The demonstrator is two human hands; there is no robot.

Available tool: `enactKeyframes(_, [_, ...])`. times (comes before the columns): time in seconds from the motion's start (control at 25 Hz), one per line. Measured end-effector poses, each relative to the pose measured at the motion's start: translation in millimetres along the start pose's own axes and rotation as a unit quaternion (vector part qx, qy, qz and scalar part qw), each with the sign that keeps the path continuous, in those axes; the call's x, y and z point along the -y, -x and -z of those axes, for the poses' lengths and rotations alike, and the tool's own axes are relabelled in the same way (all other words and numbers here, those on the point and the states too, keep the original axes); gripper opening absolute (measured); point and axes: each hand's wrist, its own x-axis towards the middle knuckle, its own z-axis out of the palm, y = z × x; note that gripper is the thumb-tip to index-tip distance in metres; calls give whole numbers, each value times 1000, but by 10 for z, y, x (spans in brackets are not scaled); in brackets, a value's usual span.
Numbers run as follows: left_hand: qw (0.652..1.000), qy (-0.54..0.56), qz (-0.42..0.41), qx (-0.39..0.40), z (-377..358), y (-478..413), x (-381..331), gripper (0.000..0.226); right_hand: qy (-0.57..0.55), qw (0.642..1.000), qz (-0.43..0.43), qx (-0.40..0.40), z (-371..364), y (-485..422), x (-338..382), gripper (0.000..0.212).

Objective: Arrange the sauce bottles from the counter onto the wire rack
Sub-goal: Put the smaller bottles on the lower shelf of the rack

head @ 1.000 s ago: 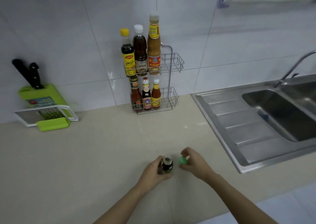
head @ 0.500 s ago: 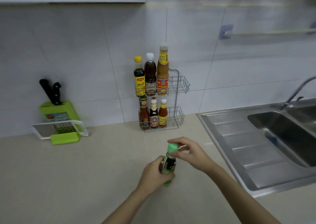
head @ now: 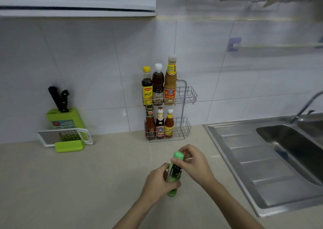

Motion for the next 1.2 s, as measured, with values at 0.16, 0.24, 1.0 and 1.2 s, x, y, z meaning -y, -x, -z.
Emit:
enactKeyframes(0.16, [999,47,8,-22,29,-51,-9,29,-133,990,3,50,-2,118,-61,44])
enactKeyframes(0.24, [998,48,8,-25,63,-90,-16,32,-130,991,14,17,15,111,-73,37])
enactKeyframes(1.0, [976,202,54,56,177,-163,-87,38,-122,983,-79,112,7,-318,201,28])
enactKeyframes(1.2, [967,225,50,107,213,-200,-65,38,-201,955,-127,180,-18,-408,266,28])
